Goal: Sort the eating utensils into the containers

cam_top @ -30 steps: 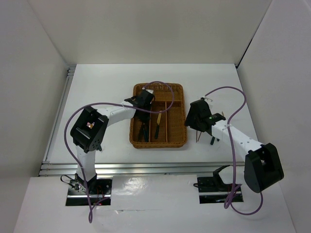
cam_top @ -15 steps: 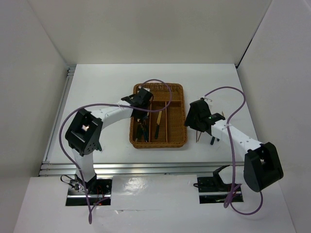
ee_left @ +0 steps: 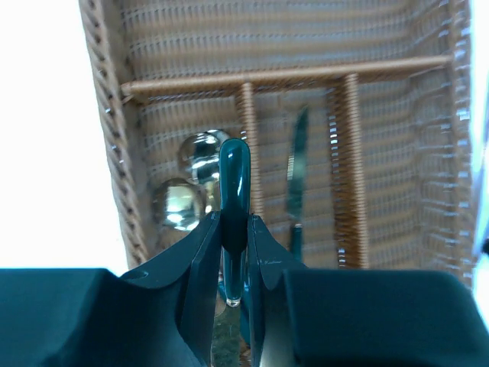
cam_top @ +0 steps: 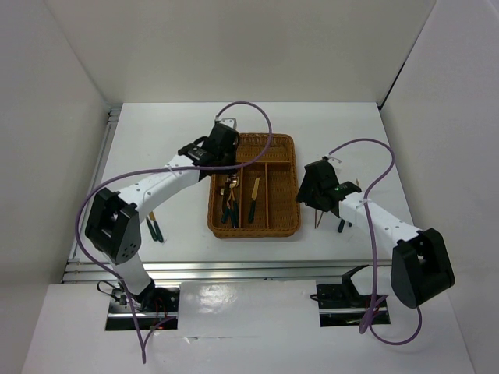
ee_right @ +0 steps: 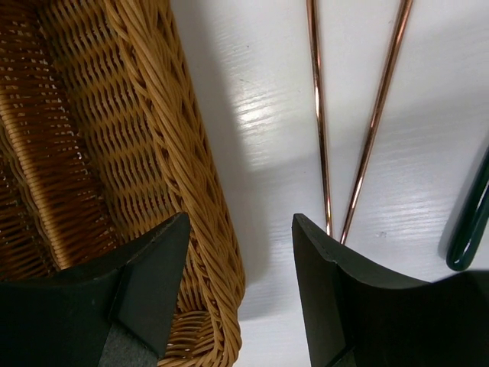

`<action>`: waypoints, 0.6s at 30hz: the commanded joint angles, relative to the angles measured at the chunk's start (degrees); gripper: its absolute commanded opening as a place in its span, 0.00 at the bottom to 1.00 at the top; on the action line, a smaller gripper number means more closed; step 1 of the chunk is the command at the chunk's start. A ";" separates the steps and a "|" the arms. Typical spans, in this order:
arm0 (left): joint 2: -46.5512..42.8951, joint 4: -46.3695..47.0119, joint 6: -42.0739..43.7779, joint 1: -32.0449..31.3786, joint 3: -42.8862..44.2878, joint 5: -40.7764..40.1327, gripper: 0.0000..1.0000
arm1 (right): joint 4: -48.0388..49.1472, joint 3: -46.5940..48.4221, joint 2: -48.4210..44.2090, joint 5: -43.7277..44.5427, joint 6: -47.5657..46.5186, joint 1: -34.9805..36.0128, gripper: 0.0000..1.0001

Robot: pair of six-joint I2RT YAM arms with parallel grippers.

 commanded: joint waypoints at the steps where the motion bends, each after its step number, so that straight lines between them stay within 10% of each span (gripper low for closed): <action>1: -1.87 -0.13 -4.43 0.18 3.69 2.59 0.20 | -0.10 2.12 -1.99 3.25 -0.16 -0.37 0.64; 18: 4.20 9.01 -12.35 -4.48 3.52 8.48 0.23 | -0.63 1.06 -5.51 3.96 -0.69 -1.42 0.66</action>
